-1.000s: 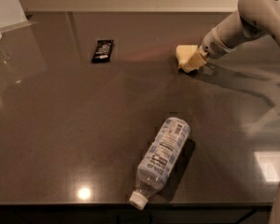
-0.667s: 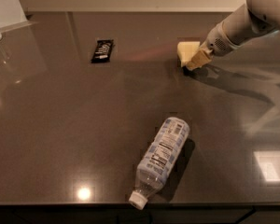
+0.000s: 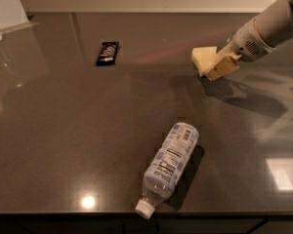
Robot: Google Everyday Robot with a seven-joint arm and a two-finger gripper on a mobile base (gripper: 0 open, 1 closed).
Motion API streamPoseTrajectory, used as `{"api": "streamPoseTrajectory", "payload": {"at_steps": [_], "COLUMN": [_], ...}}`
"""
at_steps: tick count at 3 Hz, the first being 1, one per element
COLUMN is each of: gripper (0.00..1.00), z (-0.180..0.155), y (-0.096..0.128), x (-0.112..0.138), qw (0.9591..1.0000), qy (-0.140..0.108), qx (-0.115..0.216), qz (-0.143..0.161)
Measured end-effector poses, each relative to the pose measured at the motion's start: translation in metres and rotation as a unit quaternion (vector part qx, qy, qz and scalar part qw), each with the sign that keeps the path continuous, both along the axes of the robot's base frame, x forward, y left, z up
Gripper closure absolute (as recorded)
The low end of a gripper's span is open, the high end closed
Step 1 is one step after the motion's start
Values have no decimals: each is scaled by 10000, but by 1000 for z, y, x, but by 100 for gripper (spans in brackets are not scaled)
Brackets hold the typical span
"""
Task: Move sponge near blue plastic bottle
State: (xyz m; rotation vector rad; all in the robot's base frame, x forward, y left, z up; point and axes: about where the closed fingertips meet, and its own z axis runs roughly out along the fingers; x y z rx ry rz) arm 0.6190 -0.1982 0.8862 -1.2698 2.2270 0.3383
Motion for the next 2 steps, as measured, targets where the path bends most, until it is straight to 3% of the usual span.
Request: {"api": "streamPoseTrajectory", "payload": {"at_steps": [2], "gripper": [100], "z": [8], "y": [-7], "x": [-64], "qw": [9992], "qy": [220], "qx": [211], "qz": [277]}}
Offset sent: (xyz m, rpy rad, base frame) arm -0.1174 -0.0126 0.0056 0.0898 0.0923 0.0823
